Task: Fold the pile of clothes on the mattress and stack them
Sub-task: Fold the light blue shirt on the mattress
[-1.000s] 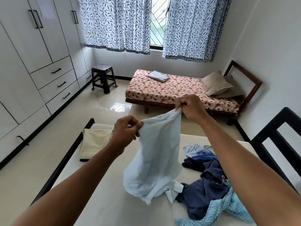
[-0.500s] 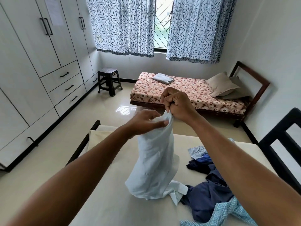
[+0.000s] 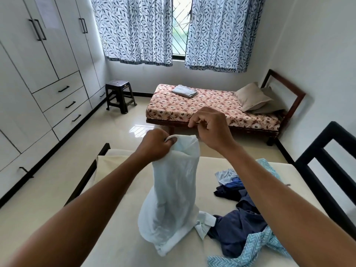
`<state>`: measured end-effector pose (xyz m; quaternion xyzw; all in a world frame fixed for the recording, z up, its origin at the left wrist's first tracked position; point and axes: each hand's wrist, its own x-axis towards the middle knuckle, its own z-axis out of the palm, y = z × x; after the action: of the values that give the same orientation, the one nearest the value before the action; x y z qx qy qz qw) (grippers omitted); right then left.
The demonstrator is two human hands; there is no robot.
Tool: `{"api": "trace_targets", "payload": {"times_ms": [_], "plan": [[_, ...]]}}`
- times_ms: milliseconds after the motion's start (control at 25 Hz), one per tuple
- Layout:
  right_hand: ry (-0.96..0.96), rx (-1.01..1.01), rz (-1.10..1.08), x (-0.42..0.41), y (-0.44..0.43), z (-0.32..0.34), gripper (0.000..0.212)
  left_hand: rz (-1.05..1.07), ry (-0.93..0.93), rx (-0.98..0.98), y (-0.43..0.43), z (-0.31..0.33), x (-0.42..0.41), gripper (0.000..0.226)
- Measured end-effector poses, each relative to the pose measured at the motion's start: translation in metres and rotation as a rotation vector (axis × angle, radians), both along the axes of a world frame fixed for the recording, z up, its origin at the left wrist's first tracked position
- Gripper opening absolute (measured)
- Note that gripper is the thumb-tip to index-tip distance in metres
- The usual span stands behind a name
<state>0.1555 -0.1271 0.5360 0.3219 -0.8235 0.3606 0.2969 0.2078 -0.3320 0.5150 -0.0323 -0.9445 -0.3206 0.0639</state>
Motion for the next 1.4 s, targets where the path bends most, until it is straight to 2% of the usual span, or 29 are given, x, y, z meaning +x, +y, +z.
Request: {"api": "trace_targets", "payload": {"times_ms": [80,120,200,320,400,440,560,640,720,800,960,1040,1200,1240,1320,1400], "plan": [[0.024,-0.028,0.081,0.022,-0.025,-0.003,0.028,0.068,-0.026,0.139,0.002,-0.012,-0.002,0.057],[-0.027,0.025,0.121,0.034,-0.037,-0.013,0.022,0.088,-0.025,0.232,0.0,-0.017,-0.004,0.058],[-0.255,0.218,0.105,0.048,-0.049,-0.046,0.011,0.162,-0.002,0.332,-0.008,-0.024,-0.006,0.059],[-0.626,0.745,-0.016,0.047,-0.04,-0.07,0.029,0.192,0.041,0.214,-0.018,-0.032,-0.001,0.053],[-0.742,1.011,-0.023,0.044,-0.043,-0.06,0.029,0.148,0.056,0.078,-0.011,-0.043,0.007,0.053],[-0.753,1.07,-0.012,0.043,-0.049,-0.054,0.028,0.132,0.069,0.074,-0.005,-0.046,0.01,0.053],[-0.778,0.912,0.049,0.043,-0.071,-0.056,0.031,0.072,0.121,0.146,0.002,-0.042,0.01,0.05],[-0.842,0.842,0.063,0.044,-0.079,-0.069,0.04,0.069,0.148,0.258,-0.001,-0.037,0.008,0.051],[-0.897,0.923,0.163,0.044,-0.081,-0.074,0.045,0.037,0.135,0.346,-0.004,-0.036,0.011,0.053],[-0.862,1.004,0.223,0.041,-0.081,-0.068,0.044,0.037,0.116,0.392,-0.006,-0.038,0.015,0.055],[-0.981,0.938,0.353,0.03,-0.088,-0.055,0.054,0.111,0.121,0.507,-0.022,-0.041,0.012,0.06],[-0.869,0.955,0.288,0.026,-0.092,-0.045,0.045,0.144,0.132,0.523,-0.027,-0.038,0.013,0.061],[-0.558,0.937,0.148,0.004,-0.091,-0.03,0.012,0.243,0.148,0.485,-0.04,-0.042,0.011,0.056],[-0.52,0.92,0.121,-0.002,-0.087,-0.022,0.015,0.262,0.138,0.476,-0.044,-0.046,0.011,0.056],[-0.508,0.746,0.093,-0.013,-0.077,0.003,0.026,0.294,0.111,0.484,-0.05,-0.053,0.01,0.059],[-0.526,0.407,0.074,-0.018,-0.064,0.027,0.024,0.299,0.111,0.529,-0.05,-0.055,0.008,0.062]]}}
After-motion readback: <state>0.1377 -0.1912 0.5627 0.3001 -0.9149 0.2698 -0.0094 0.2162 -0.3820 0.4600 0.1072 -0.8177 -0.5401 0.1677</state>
